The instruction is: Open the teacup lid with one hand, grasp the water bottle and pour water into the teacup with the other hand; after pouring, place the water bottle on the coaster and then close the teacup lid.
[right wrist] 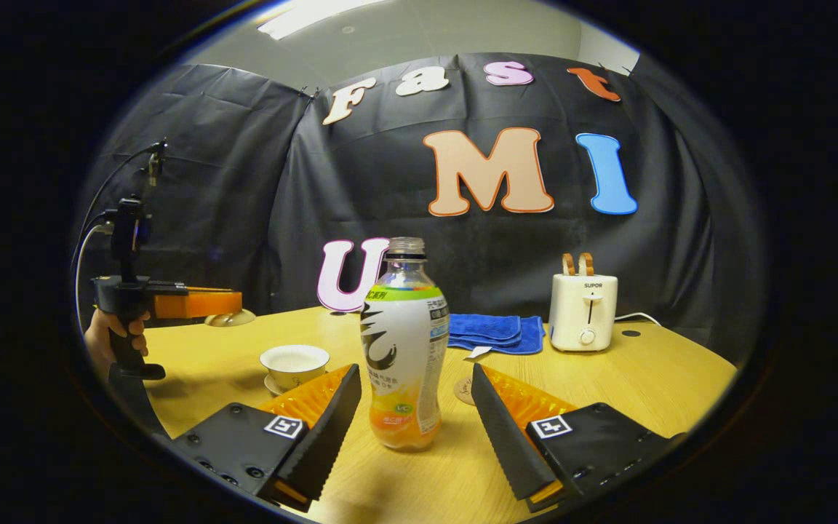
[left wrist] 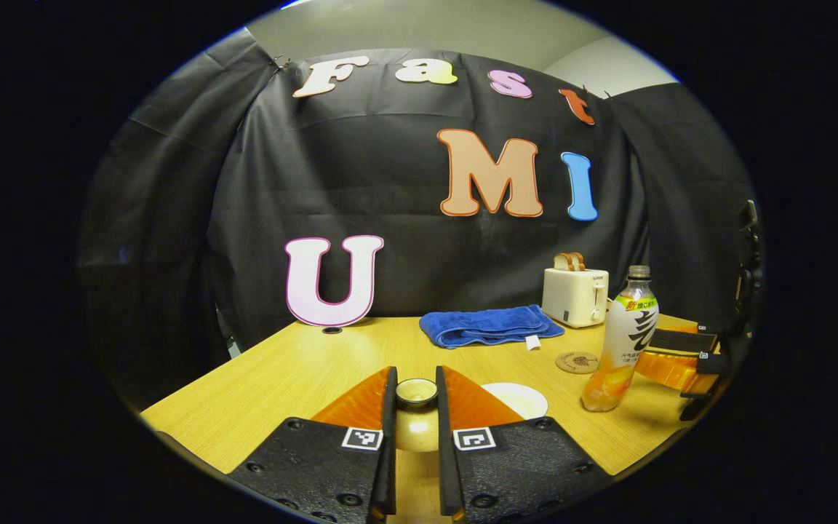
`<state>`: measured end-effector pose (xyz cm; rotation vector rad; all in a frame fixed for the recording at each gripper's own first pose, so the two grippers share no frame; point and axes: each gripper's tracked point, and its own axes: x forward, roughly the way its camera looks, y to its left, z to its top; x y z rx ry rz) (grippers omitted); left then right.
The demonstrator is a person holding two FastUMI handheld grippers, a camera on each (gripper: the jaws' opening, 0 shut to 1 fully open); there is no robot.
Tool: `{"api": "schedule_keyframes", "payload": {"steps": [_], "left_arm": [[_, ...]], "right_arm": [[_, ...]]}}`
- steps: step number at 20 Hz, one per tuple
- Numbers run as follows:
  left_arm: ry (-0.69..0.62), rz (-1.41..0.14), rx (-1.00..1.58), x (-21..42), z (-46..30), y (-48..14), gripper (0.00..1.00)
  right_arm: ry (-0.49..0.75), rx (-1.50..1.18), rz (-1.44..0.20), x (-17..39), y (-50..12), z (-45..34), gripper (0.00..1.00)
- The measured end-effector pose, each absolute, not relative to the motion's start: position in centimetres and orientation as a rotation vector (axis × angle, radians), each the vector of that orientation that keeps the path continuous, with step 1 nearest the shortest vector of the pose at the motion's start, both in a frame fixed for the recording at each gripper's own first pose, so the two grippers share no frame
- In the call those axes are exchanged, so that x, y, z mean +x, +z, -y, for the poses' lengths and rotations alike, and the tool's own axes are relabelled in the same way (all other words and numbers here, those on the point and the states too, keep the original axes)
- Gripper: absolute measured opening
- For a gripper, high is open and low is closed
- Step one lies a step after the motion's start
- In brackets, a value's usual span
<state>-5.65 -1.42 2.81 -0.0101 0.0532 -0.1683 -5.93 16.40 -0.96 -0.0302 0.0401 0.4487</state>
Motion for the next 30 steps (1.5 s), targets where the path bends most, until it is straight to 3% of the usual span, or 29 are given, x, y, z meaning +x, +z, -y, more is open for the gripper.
{"api": "schedule_keyframes", "payload": {"steps": [8,10,12,19,30], "left_arm": [[-0.139,-0.044,-0.034,-5.8,-0.2,3.1,0.2],[-0.139,-0.042,-0.039,-5.8,-0.3,3.1,0.19],[-0.141,-0.04,-0.039,-5.7,-0.2,3.2,0.21],[-0.139,-0.047,-0.047,-5.7,-0.5,2.9,0.2],[-0.121,-0.052,-0.083,-5.7,-1.7,2.8,0.2]], "right_arm": [[0.444,-0.06,-0.077,-4.8,-1.7,-18.5,0.97],[0.432,-0.066,-0.08,-4.6,-1.7,-18.5,0.93],[0.426,-0.068,-0.084,-4.7,-1.7,-18.5,0.79],[0.403,-0.11,-0.084,-4.2,-1.8,-18.7,0.63],[0.367,-0.576,0.051,-3.3,-0.8,-20.2,0.64]]}}
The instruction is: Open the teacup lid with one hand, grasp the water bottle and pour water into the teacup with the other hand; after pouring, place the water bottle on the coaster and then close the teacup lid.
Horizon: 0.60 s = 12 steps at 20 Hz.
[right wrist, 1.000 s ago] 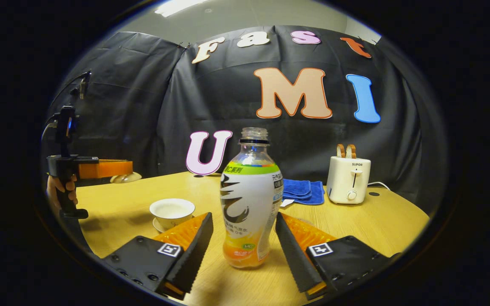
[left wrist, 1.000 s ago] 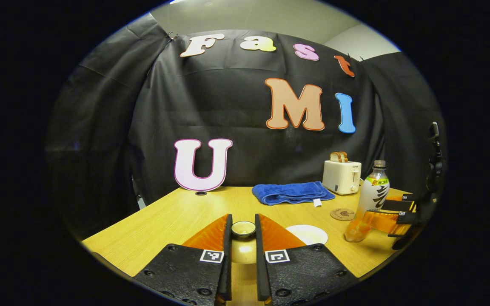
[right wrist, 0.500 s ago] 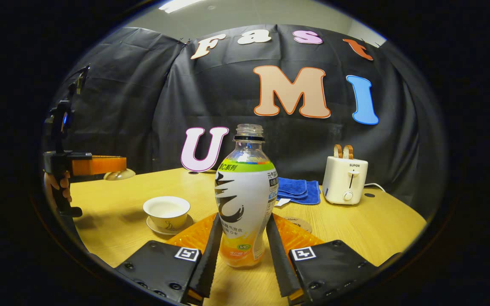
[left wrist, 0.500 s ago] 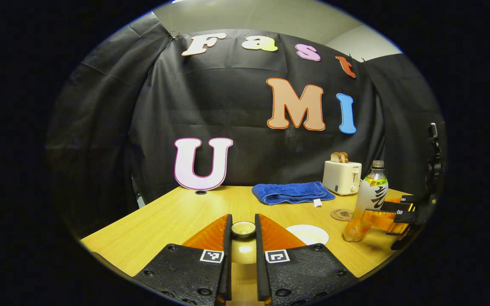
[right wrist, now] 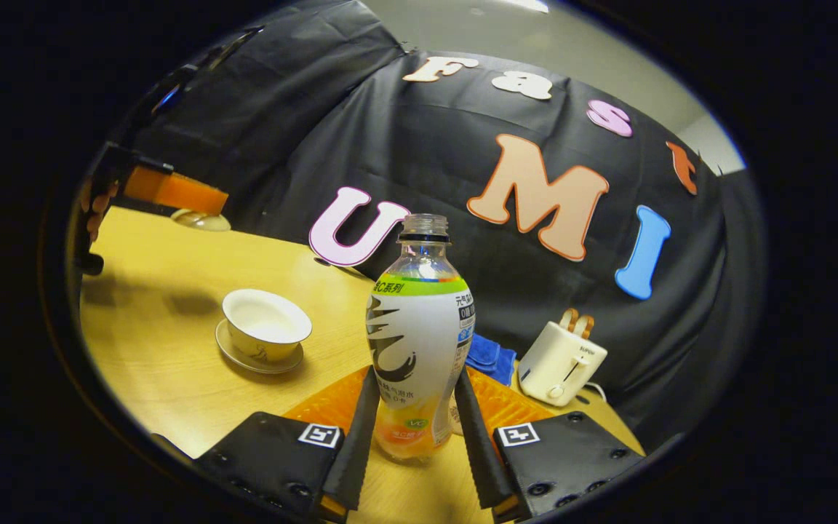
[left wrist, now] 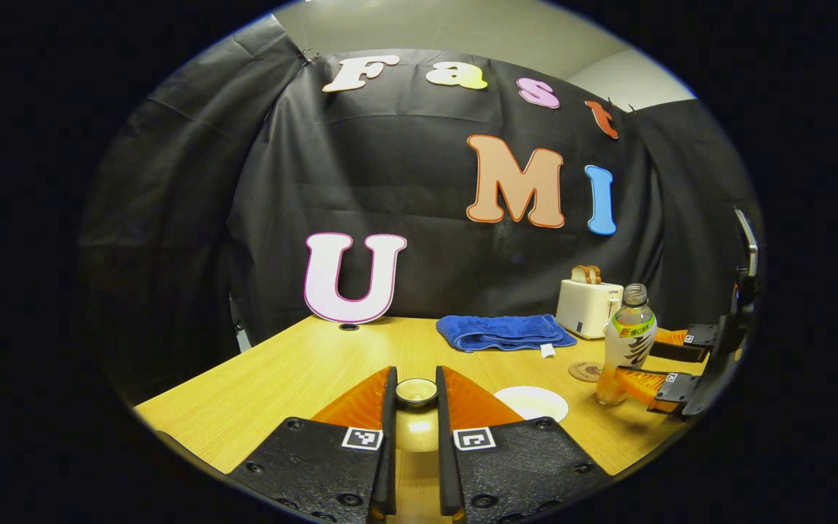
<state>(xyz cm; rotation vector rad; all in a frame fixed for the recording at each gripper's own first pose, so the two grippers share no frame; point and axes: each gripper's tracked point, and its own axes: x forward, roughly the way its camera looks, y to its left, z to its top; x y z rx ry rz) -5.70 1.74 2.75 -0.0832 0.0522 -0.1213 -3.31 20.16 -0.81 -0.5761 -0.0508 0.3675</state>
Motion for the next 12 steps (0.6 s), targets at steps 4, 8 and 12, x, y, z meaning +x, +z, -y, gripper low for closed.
{"api": "schedule_keyframes", "payload": {"steps": [4,8,12], "left_arm": [[-0.116,-0.045,-0.075,-5.8,-2.2,3.0,0.2],[-0.116,-0.041,-0.077,-5.8,-2.4,3.1,0.2],[-0.113,-0.036,-0.079,-5.8,-2.7,3.1,0.2]], "right_arm": [[0.339,-0.841,0.15,-3.1,-0.1,-20.6,0.63],[0.338,-1.028,0.195,-2.4,-0.9,-20.2,0.63],[0.332,-1.11,0.193,-2.1,-1.6,-19.7,0.63]]}}
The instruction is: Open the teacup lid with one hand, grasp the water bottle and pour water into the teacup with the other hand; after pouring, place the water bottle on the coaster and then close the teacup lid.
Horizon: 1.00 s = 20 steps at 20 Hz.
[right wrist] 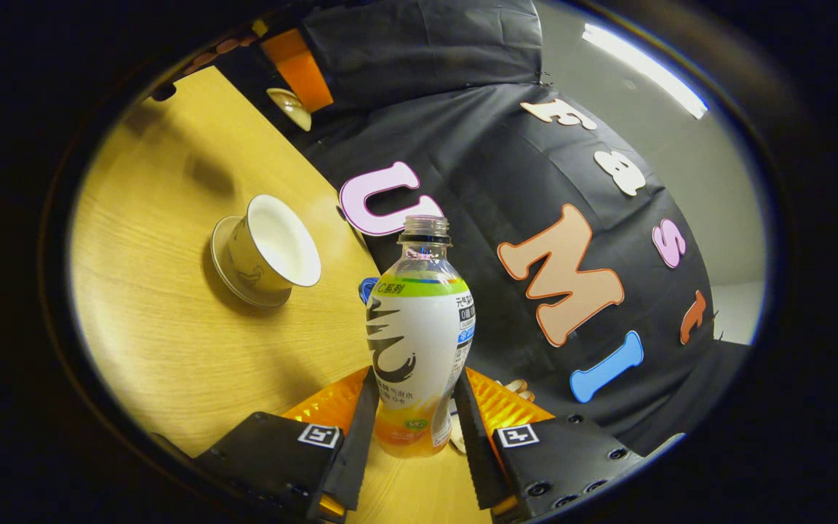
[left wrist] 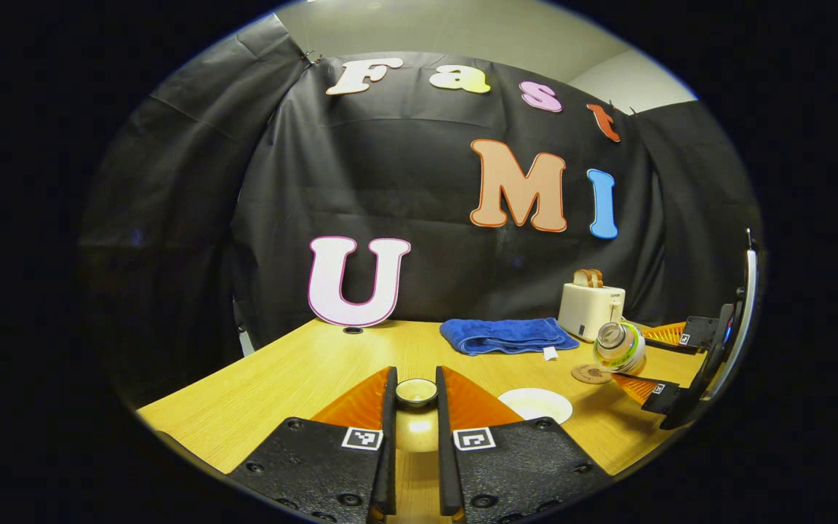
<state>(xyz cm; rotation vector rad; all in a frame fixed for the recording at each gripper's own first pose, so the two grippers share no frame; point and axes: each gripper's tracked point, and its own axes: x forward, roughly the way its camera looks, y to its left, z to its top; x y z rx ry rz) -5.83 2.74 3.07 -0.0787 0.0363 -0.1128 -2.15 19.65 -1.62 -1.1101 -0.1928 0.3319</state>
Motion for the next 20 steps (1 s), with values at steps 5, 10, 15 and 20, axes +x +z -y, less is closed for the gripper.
{"api": "schedule_keyframes", "payload": {"steps": [5,10,15,20], "left_arm": [[-0.113,-0.046,-0.09,-6.0,-3.1,2.8,0.21],[-0.107,-0.039,-0.094,-6.1,-3.6,3.0,0.2],[-0.1,-0.029,-0.099,-6.3,-4.1,3.3,0.2],[-0.098,-0.023,-0.1,-6.4,-4.3,3.4,0.2]], "right_arm": [[0.313,-1.24,0.241,-1.4,-0.6,-19.8,0.63],[0.337,-1.384,0.299,-1.4,-0.1,-21.1,0.63],[0.363,-1.476,0.319,-0.8,-0.6,-21.9,0.63],[0.377,-1.576,0.354,-0.9,-0.1,-22.2,0.63]]}}
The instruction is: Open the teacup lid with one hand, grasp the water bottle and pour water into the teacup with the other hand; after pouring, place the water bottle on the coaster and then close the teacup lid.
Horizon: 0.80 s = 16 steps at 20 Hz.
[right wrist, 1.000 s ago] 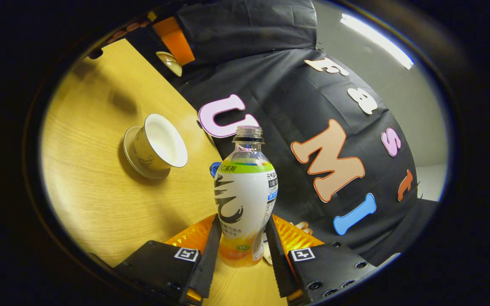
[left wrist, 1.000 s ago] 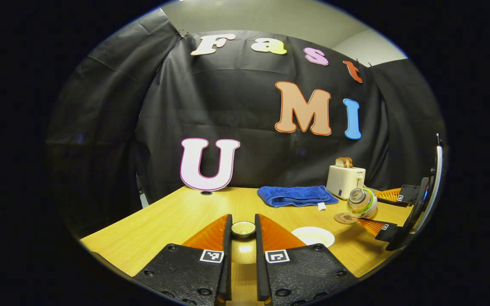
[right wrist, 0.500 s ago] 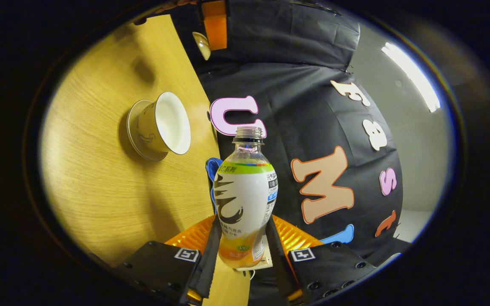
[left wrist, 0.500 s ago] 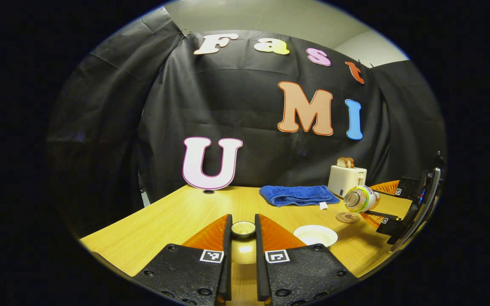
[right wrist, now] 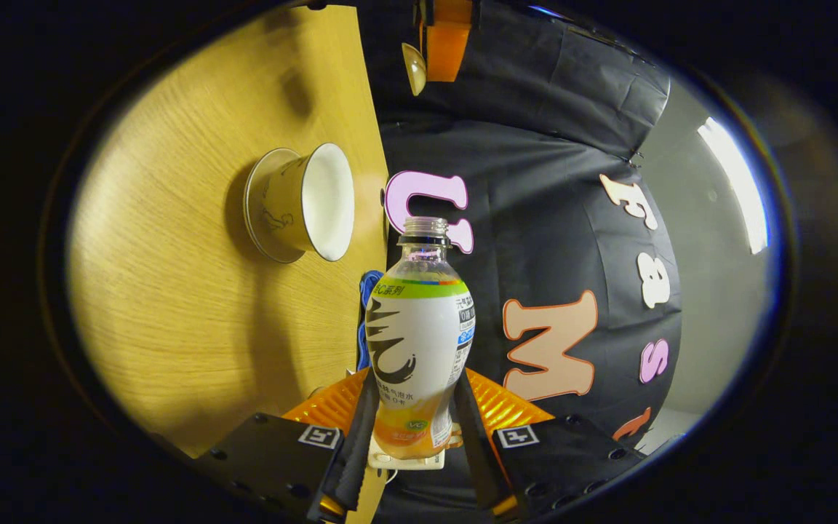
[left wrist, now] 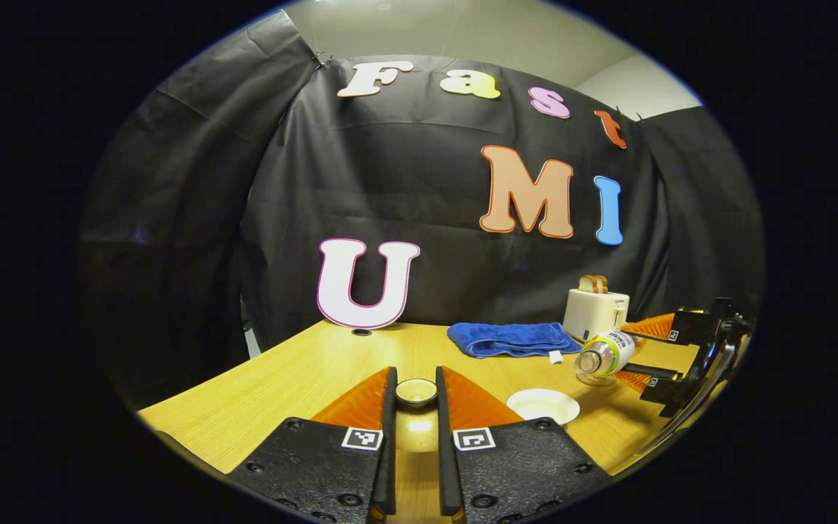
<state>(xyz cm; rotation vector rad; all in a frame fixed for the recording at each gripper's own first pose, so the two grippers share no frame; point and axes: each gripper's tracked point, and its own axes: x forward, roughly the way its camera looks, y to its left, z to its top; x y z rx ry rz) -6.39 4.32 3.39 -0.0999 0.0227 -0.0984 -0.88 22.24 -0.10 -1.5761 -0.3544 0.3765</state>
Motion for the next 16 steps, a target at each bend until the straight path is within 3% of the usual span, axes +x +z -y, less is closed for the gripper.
{"api": "schedule_keyframes", "payload": {"steps": [16], "left_arm": [[-0.105,-0.011,-0.112,-6.3,-4.6,3.9,0.22]], "right_arm": [[0.406,-1.806,0.433,-0.3,1.2,-24.5,0.63]]}}
